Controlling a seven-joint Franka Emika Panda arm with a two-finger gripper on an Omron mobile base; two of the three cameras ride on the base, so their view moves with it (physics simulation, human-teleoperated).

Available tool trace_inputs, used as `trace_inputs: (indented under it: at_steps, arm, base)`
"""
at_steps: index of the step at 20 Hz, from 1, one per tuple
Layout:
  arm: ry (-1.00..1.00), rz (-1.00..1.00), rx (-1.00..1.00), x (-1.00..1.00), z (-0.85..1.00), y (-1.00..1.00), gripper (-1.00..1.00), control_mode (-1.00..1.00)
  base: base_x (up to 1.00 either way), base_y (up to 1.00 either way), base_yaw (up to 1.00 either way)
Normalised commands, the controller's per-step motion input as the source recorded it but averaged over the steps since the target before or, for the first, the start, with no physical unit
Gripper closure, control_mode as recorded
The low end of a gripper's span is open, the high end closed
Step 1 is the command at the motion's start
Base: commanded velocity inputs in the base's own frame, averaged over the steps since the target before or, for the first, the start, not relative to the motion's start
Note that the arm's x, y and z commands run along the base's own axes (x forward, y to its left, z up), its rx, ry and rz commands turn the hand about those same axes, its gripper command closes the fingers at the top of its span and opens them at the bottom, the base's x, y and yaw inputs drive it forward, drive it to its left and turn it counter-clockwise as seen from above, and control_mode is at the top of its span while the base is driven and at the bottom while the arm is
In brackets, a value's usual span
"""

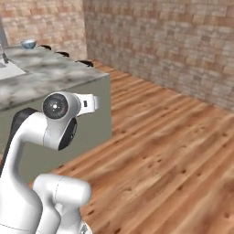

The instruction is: Retrieve the tangerine and pear from the fridge and place them into the bowl on the dining table.

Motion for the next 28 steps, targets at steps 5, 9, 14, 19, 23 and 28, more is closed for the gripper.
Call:
trace_inputs:
  at_steps: [5,9,14,19,23,28]
  arm:
    - [0.0,0.0,0.0,0.0,0.0,0.0,1.0,1.0]
    - [0.0,0.0,0.0,0.0,0.0,0.0,1.0,1.0]
    - [0.0,0.0,0.0,0.0,0.0,0.0,1.0,1.0]
    - [0.0,0.0,0.0,0.0,0.0,0.0,1.0,1.0]
    - [0.0,0.0,0.0,0.0,0.0,0.0,1.0,1.0]
    - [0.0,0.0,0.0,0.0,0.0,0.0,1.0,1.0]
  base:
    - [1.0,-1.0,0.19]
    - [1.0,-1.0,0.18]
    - [1.0,-0.98,0.16]
    - [1.0,-0.79,0.13]
    - [1.0,-0.6,0.15]
    - [1.0,-0.21,0.16]
